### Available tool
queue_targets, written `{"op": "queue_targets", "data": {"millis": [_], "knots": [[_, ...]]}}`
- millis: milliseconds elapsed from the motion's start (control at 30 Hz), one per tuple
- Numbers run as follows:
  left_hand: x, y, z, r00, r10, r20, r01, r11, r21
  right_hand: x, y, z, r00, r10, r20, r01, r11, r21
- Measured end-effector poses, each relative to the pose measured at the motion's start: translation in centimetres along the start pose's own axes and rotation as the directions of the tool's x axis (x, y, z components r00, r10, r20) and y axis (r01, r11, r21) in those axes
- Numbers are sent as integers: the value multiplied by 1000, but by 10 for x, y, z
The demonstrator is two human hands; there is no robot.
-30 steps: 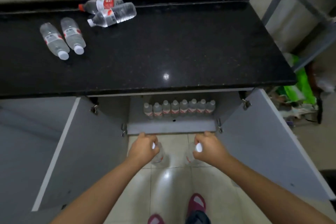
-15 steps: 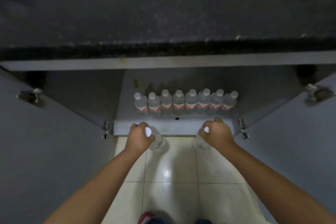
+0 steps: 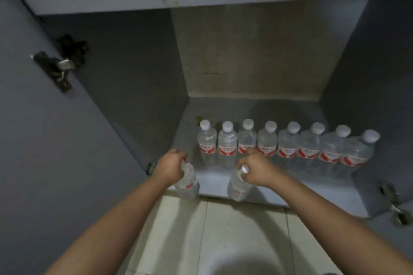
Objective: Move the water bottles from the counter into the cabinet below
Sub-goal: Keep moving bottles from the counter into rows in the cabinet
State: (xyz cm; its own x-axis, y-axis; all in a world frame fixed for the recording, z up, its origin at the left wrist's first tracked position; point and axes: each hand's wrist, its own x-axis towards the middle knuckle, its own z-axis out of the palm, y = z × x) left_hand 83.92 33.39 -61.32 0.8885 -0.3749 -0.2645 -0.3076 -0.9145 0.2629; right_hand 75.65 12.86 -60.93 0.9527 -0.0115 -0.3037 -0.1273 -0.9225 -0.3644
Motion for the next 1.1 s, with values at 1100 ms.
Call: {"op": "queue_targets", "data": {"millis": [1100], "knots": [[65,-52,-13,999,36,-29,-32,990,135,91,-78,26,995,-90,-42,79,973,-218]]}}
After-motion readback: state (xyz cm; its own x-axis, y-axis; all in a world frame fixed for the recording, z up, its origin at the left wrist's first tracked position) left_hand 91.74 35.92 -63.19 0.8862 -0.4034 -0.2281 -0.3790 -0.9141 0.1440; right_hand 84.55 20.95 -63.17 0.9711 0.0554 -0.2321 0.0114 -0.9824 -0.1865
